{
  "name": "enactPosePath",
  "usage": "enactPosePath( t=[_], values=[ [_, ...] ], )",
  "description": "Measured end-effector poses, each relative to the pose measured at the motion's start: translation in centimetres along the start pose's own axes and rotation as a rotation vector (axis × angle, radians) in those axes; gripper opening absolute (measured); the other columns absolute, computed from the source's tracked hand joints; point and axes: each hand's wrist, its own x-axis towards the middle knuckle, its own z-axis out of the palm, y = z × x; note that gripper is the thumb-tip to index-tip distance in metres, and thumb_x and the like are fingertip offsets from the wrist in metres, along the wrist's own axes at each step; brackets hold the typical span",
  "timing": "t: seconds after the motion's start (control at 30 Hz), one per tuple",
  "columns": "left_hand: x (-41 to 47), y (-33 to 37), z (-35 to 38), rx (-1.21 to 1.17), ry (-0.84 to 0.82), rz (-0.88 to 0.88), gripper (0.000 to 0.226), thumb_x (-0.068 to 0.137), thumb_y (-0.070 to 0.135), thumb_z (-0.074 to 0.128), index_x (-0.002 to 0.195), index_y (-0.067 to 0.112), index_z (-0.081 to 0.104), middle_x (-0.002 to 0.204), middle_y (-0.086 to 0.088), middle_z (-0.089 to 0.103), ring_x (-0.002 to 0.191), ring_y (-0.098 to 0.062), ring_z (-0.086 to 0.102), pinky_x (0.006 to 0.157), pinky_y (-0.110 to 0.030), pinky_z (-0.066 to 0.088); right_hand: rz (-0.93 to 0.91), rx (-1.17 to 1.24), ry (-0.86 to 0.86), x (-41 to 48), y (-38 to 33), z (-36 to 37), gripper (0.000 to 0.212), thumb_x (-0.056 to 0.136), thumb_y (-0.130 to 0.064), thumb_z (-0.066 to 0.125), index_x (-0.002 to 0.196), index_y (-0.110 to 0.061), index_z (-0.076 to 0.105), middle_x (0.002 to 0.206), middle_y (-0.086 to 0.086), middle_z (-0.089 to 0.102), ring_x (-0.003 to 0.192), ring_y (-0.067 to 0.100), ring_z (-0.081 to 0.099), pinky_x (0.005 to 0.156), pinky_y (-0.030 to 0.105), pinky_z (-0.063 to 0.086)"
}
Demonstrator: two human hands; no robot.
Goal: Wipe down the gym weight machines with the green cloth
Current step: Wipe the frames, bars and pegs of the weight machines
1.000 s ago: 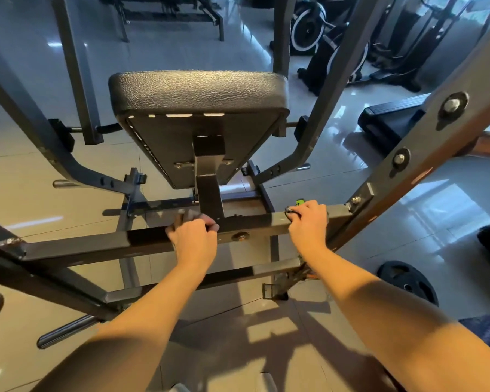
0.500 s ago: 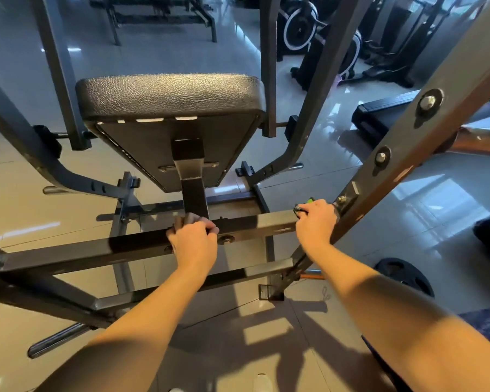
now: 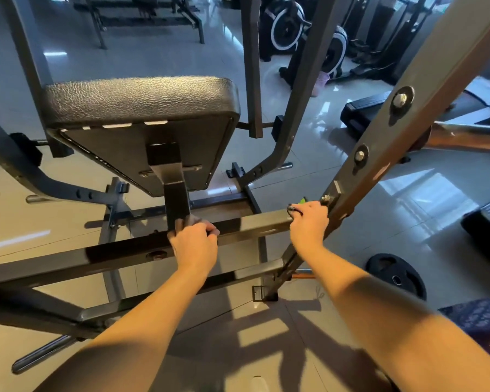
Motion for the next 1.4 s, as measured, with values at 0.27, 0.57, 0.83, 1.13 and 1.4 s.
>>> enactPosePath(
  t=[0.27, 0.57, 0.83, 1.13, 1.4],
  values=[
    [0.2, 0.0, 0.1, 0.019, -0.009, 0.017, 0.006, 0.098, 0.033, 0.063, 0.095, 0.037, 0.063, 0.108, 0.005, 0.062, 0.12, -0.026, 0.053, 0.109, -0.049, 0.03, -0.207, 0.146, -0.128, -4.0, -3.4, 2.8, 0.02, 0.098, -0.017, 0.061, 0.104, -0.018, 0.079, 0.103, -0.002, 0.065, 0.101, 0.004, 0.054, 0.095, 0.02, 0.045],
    [0.6, -0.4, 0.4, 0.097, -0.005, 0.067, 0.008, 0.097, 0.031, 0.066, 0.095, 0.039, 0.066, 0.118, 0.004, 0.058, 0.127, -0.033, 0.05, 0.112, -0.056, 0.034, 0.036, 0.13, -0.021, -2.6, -3.0, 2.8, 0.025, 0.089, -0.002, 0.065, 0.105, -0.017, 0.078, 0.11, 0.005, 0.062, 0.11, 0.027, 0.053, 0.095, 0.036, 0.048],
    [0.6, -1.0, 0.4, 0.145, -0.016, 0.135, 0.005, 0.096, 0.03, 0.068, 0.099, 0.034, 0.069, 0.121, 0.003, 0.056, 0.13, -0.033, 0.051, 0.115, -0.062, 0.031, 0.139, 0.683, -0.039, -7.5, -2.1, 1.9, 0.018, 0.095, -0.01, 0.064, 0.107, -0.024, 0.067, 0.103, -0.01, 0.055, 0.092, -0.006, 0.054, 0.081, 0.009, 0.042],
    [0.6, -1.5, 0.0, 0.22, 0.025, 0.199, 0.01, 0.096, 0.03, 0.069, 0.105, 0.028, 0.073, 0.119, 0.006, 0.058, 0.118, -0.028, 0.057, 0.1, -0.053, 0.047, 0.784, 1.092, 0.233, -4.7, -0.8, 5.5, 0.019, 0.087, -0.008, 0.076, 0.096, -0.024, 0.071, 0.096, 0.003, 0.071, 0.086, 0.02, 0.072, 0.073, 0.035, 0.064],
    [0.2, -1.3, 0.1, 0.261, 0.053, 0.214, 0.01, 0.094, 0.03, 0.071, 0.104, 0.03, 0.072, 0.112, 0.011, 0.055, 0.113, -0.021, 0.056, 0.098, -0.048, 0.045, 0.678, 1.078, 0.066, -5.5, 0.1, 5.3, 0.02, 0.083, -0.001, 0.078, 0.098, -0.014, 0.074, 0.1, 0.005, 0.071, 0.088, 0.015, 0.068, 0.066, 0.006, 0.052]
  ],
)
